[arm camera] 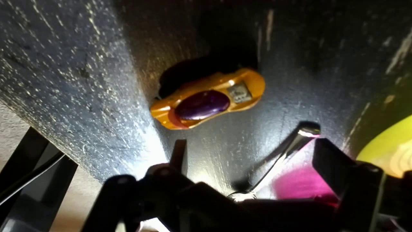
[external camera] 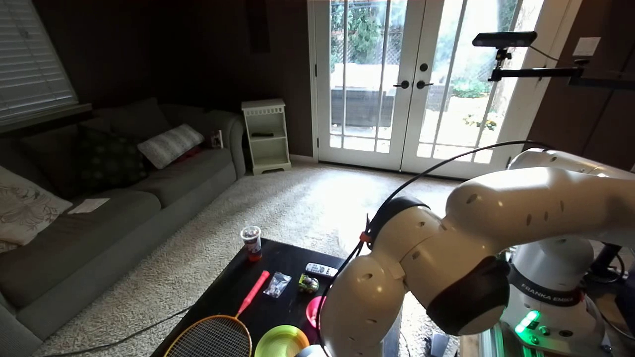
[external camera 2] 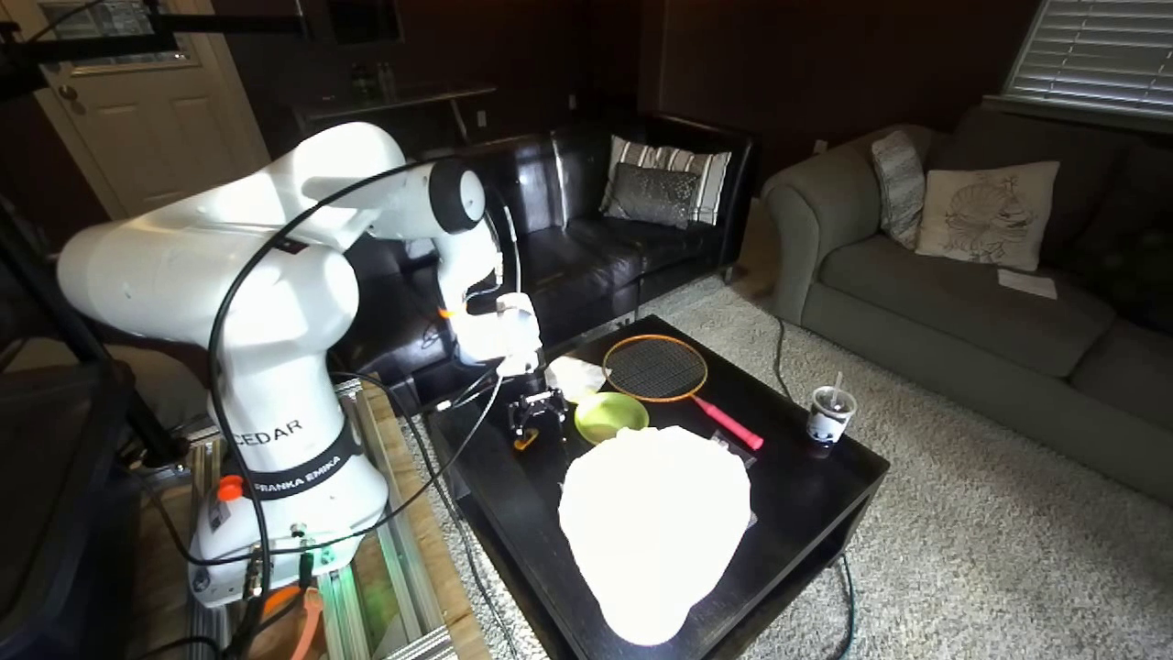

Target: Slightly shift the orange object to the right

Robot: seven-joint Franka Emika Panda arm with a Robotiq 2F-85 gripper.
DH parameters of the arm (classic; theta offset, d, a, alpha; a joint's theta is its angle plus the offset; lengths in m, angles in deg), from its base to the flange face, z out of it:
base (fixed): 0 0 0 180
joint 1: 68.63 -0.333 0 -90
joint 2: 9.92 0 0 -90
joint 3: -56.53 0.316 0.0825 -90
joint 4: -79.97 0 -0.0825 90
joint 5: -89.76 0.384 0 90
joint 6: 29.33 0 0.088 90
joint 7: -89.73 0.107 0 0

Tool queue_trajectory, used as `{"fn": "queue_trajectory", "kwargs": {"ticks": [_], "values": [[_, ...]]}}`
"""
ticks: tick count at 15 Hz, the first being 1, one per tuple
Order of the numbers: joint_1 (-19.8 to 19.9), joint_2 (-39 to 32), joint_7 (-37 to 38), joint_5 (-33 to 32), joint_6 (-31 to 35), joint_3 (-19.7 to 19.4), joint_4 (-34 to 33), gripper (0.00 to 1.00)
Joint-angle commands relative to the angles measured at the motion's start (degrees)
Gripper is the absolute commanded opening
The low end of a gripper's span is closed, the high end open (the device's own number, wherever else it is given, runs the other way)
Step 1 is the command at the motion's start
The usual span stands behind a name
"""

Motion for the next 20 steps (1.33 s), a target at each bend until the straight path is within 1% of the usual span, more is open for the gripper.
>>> {"fn": "queue_trajectory", "kwargs": {"ticks": [1, 4, 5, 6, 7, 8, 12, 16, 18, 20], "values": [[3.36, 6.47, -3.74, 0.83, 7.04, 1.44, 8.56, 1.0], [6.39, 10.67, -9.39, 0.87, 13.45, 2.77, 14.55, 1.0], [8.06, 12.38, -12.93, 0.87, 15.86, 3.98, 17.0, 1.0], [9.84, 13.83, -16.46, 1.34, 16.92, 5.38, 18.97, 1.0], [11.29, 15.79, -20.48, 1.35, 16.57, 6.52, 21.64, 1.0], [12.66, 16.92, -23.38, 1.41, 19.27, 7.5, 23.64, 1.0], [19.18, 21.72, -36.66, 2.73, 26.11, 12.32, 31.63, 1.0], [26.06, 25.31, -50.67, 6.78, 31.54, 18.12, 38.3, 1.0], [28.28, 27.02, -56.32, 9.61, 32.61, 20.34, 41.03, 1.0], [29.37, 28.72, -60.73, 12.69, 33.19, 21.71, 43.37, 1.0]]}}
